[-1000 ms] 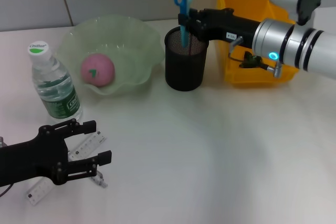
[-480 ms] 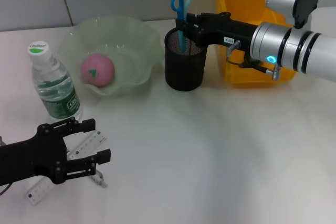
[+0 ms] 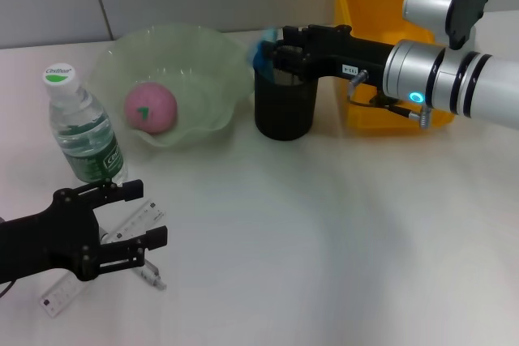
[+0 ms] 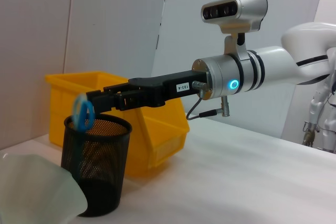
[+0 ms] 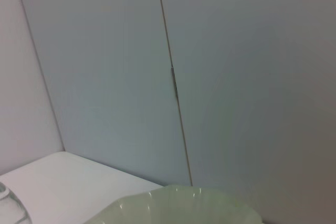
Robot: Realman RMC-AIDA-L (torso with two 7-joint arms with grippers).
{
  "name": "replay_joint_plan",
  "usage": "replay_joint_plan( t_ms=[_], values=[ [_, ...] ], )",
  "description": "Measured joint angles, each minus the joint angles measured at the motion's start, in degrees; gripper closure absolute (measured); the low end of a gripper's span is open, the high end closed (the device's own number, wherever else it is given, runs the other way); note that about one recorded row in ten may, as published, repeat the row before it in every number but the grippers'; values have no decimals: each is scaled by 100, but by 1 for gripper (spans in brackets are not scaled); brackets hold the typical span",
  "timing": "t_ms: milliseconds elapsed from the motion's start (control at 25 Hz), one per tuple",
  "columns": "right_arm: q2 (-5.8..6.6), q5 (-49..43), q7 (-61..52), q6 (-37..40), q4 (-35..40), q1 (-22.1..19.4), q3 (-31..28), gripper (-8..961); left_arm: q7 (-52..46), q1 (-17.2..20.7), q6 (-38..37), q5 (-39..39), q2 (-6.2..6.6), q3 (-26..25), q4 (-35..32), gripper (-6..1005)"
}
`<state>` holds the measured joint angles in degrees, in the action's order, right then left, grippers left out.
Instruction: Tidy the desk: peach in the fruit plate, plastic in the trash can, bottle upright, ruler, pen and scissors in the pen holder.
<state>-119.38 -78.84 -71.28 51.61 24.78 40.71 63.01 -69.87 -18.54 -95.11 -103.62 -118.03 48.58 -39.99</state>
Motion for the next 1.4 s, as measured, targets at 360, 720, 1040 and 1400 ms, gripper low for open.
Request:
replay_joint_plan(
  t_ms=[360,720,1040,1400],
  values=[
    [-3,37,0,0,126,-92,-47,317,0,8,-9,0,0,-33,-9,199],
    [-1,209,-31,60,164,-147,-52,195,0,3,-26,0,0,-59,-2,202],
    [18,743,-71,702,460,-502,-4,196,0,0,-26,7,-17,-64,1,205],
    [227,38,-585,2569,834,-954,17,197,-53,-10,-4,49,-27,-41,70,207]
  ],
)
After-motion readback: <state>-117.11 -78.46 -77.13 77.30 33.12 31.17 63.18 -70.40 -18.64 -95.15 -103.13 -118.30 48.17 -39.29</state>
